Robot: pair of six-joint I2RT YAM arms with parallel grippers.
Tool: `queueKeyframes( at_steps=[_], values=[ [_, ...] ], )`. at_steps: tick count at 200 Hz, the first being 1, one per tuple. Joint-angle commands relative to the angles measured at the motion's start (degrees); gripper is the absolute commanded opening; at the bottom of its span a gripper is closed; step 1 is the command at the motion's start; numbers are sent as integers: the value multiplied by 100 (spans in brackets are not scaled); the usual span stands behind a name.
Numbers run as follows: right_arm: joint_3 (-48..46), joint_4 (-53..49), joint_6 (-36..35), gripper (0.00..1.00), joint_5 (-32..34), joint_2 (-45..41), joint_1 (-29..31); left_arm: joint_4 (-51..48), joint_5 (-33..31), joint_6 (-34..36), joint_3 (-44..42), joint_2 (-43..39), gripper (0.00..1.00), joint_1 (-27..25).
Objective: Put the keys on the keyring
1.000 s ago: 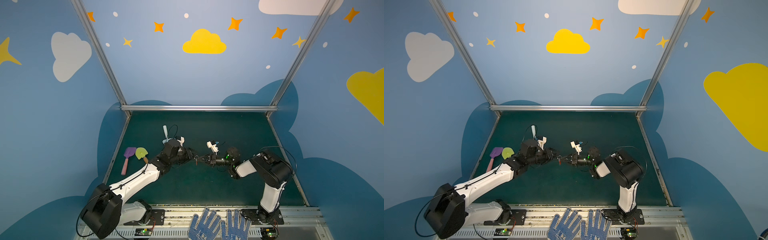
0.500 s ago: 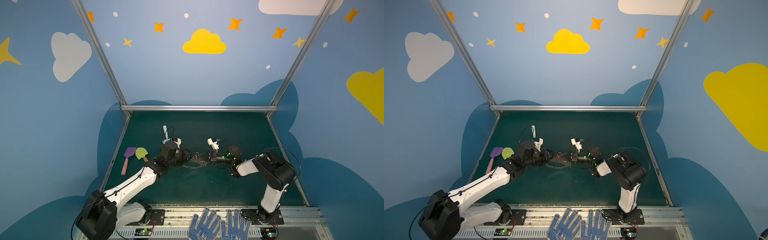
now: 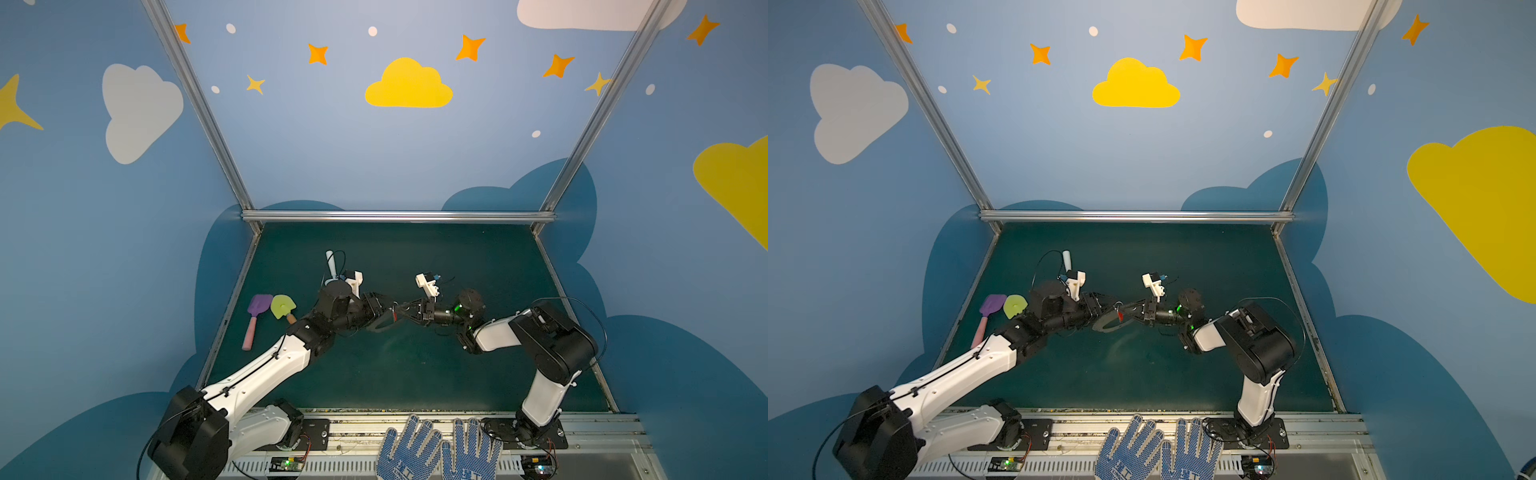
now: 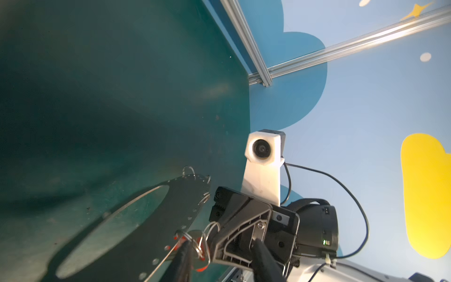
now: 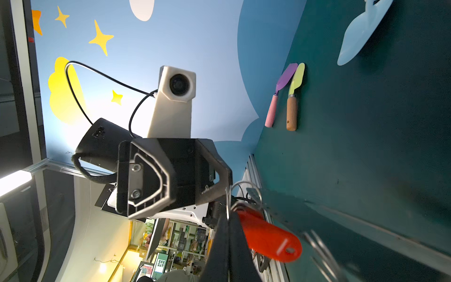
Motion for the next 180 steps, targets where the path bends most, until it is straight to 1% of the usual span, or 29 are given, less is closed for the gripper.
queueKeyframes(
  at_steps=[1, 26, 54, 76, 93, 106, 117, 132, 146, 160, 169, 180],
  values=[
    [149, 246, 2, 0, 22, -248, -15, -326, -143, 172, 146, -84, 45, 26],
    [147, 247, 17, 0, 35, -248, -15, -362, -104, 97, 139, 9, 46, 21],
    [158, 240, 17, 0, 31, -249, -15, -449, -246, 85, 112, -50, 47, 26],
    [151, 238, 39, 0, 15, -213, -24, -679, -478, 232, 129, -234, 48, 43],
    [142, 243, 37, 0, -36, -194, -24, -948, -662, 414, 178, -373, 51, 86],
    [157, 238, 35, 0, -102, -191, -28, -1096, -653, 558, 230, -396, 53, 193],
    [181, 238, 15, 0, -157, -183, -41, -1065, -467, 649, 243, -360, 56, 293],
    [263, 238, 43, 0, -303, -121, -75, -810, -49, 747, 250, -279, 55, 411],
    [316, 238, 59, 0, -390, -78, -103, -914, 137, 978, 411, -181, 55, 449],
    [366, 233, 71, 0, -533, -25, -129, -1199, 303, 1292, 672, -81, 53, 461],
    [476, 198, 112, 0, -647, 26, -135, -1317, 478, 1470, 825, 4, 48, 474],
    [549, 151, 128, 0, -697, 69, -147, -1471, 660, 1618, 1013, 140, 47, 482]
  ],
)
